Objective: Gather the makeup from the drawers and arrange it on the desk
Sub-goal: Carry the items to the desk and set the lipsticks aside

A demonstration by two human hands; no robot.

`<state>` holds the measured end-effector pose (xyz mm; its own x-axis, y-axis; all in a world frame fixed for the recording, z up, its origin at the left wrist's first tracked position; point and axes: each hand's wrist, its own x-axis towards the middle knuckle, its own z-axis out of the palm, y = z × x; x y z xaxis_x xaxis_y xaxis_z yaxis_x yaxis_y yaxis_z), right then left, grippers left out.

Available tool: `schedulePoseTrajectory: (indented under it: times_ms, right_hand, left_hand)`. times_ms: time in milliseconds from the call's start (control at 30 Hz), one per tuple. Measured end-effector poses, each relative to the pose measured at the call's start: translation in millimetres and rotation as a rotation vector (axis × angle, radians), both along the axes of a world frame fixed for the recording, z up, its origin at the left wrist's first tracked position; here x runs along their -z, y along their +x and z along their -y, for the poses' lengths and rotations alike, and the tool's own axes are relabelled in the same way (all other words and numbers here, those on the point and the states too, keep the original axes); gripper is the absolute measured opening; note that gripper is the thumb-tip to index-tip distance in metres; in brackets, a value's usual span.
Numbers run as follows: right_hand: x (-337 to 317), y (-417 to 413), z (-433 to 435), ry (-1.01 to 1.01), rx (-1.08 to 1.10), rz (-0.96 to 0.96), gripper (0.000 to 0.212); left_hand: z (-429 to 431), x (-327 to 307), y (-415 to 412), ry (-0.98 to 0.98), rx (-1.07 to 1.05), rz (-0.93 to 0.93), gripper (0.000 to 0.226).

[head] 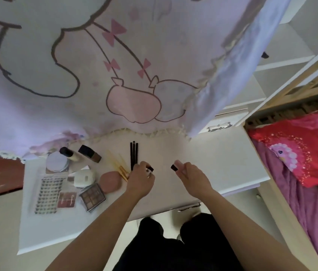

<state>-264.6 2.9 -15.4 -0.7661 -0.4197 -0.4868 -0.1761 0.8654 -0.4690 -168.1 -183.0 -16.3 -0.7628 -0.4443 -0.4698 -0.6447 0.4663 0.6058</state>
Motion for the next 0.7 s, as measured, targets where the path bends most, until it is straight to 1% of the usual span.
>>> schedulePoseTrajectory:
  times_ms: [100, 200, 267, 367, 467, 600, 700]
  right_hand:
    - [15, -9, 11, 0.036, -0.053, 0.014, 0.035]
    - [30, -21, 18, 0.048, -0.128, -0.030, 0.036]
    - [35, -28, 21, 0.060, -0.164, -0.063, 0.038]
    - [43, -40, 18, 0.068, -0.196, -0.048, 0.040]
    - [49, -53, 12, 0.029, -0.170, 0.003, 0.041]
    - [52, -62, 6, -0.062, -0.073, 0.094, 0.040]
    - [53, -64, 0, -0.094, -0.030, 0.119, 0.039]
  left_hand:
    - [0, 18, -13, -0.063, 0.010, 0.056, 0.024]
    - [-1, 35, -23, -0.103, 0.003, 0.100, 0.028]
    - [-3, 42, -26, -0.129, -0.026, 0.123, 0.028]
    - [-7, 47, -29, -0.166, -0.099, 0.143, 0.028]
    - [-9, 49, -34, -0.162, -0.125, 0.150, 0.030]
    - [-9, 51, -39, -0.143, -0.160, 0.124, 0.031]
    - [-7, 54, -40, -0.128, -0.177, 0.112, 0.033]
